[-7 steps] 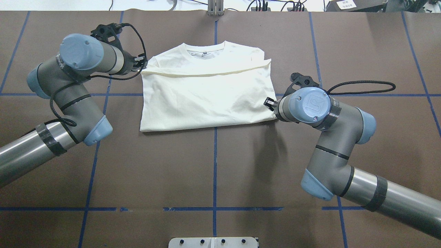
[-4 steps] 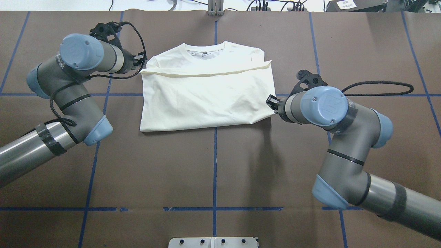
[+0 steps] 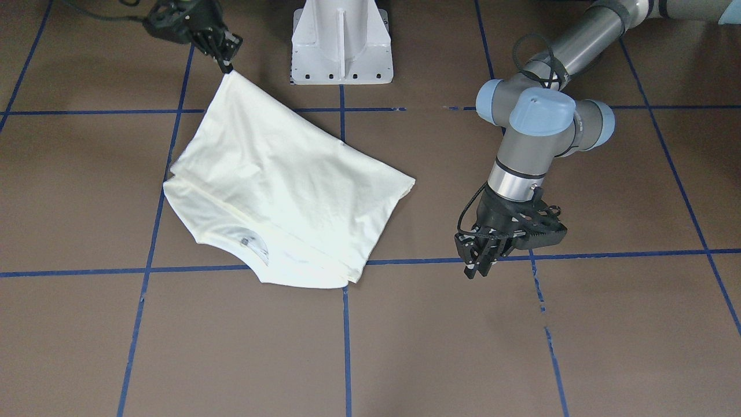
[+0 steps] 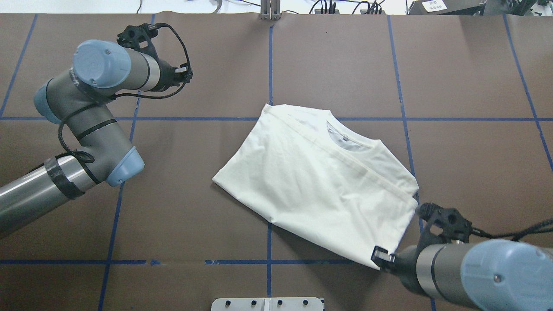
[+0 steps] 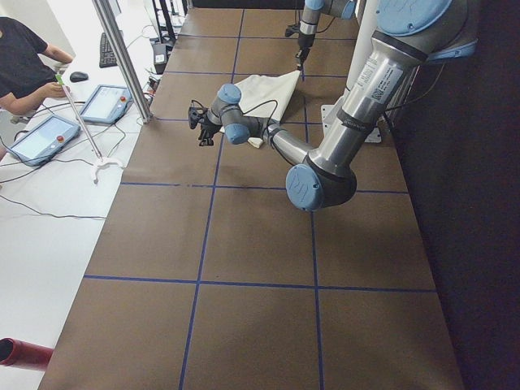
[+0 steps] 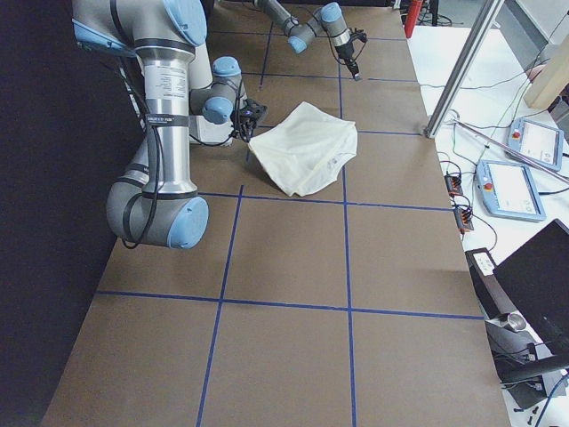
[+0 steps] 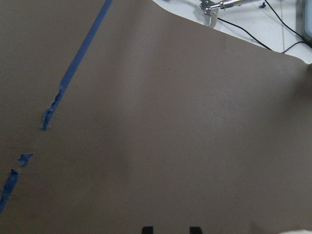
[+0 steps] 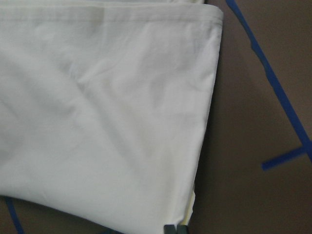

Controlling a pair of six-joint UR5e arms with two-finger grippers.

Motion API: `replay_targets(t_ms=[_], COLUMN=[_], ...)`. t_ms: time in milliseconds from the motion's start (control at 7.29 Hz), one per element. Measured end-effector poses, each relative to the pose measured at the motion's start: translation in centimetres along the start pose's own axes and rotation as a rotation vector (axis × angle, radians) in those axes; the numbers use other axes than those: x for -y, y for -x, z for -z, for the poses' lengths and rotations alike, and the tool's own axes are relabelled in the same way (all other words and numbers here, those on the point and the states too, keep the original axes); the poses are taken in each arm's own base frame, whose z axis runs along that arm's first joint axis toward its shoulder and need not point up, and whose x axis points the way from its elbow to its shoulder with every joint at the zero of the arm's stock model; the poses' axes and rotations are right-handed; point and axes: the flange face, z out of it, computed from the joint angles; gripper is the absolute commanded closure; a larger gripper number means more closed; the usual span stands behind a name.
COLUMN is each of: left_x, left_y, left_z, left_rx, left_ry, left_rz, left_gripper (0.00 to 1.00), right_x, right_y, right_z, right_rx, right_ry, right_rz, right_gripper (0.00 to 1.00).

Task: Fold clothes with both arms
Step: 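Drag the folded shirt toward the robot with the right gripper, then grasp the shirt's far edge with both grippers and lift it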

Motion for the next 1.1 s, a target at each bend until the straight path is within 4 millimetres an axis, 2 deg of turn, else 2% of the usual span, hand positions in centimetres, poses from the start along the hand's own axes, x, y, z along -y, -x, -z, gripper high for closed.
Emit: replay_targets(t_ms=[137,274,412,549,686,823,1098], left_x=[-1.8,-4.0,-7.0,-10.7,-14.5,-17.6,-20.3], left_y=[-1.9,-3.4,-4.1,-4.8,-5.3,-5.5,-5.0], left_z=[1.7,3.6,5.4,6.7,7.2,6.9,5.7], left_rx=[-0.05,-0.09,-0.12,-0.138,-0.136,-0.111,-0.03], left_ry=[0.042,0.097,0.157,0.221,0.284,0.329,0.362], left_rz=[0.021,0.054,0.091,0.134,0.176,0.204,0.221], left_gripper=[0.62,0.61,0.62,0.62,0.62,0.59,0.54], right_x=[-3.0,-4.0,-2.8,-0.5,2.4,5.6,11.4], right_y=[-0.4,-0.4,0.1,1.2,3.0,5.2,8.9], right_z=[0.2,-0.3,-0.3,-0.1,-0.2,-0.6,-0.8], right_rx=[-0.038,-0.052,-0.04,-0.014,0.01,0.03,0.039], right_ry=[0.03,0.015,-0.032,-0.087,-0.144,-0.199,-0.287], right_rz=[0.025,0.029,0.008,-0.032,-0.079,-0.112,-0.09], right_gripper=[0.0,0.0,0.0,0.0,0.0,0.0,0.0])
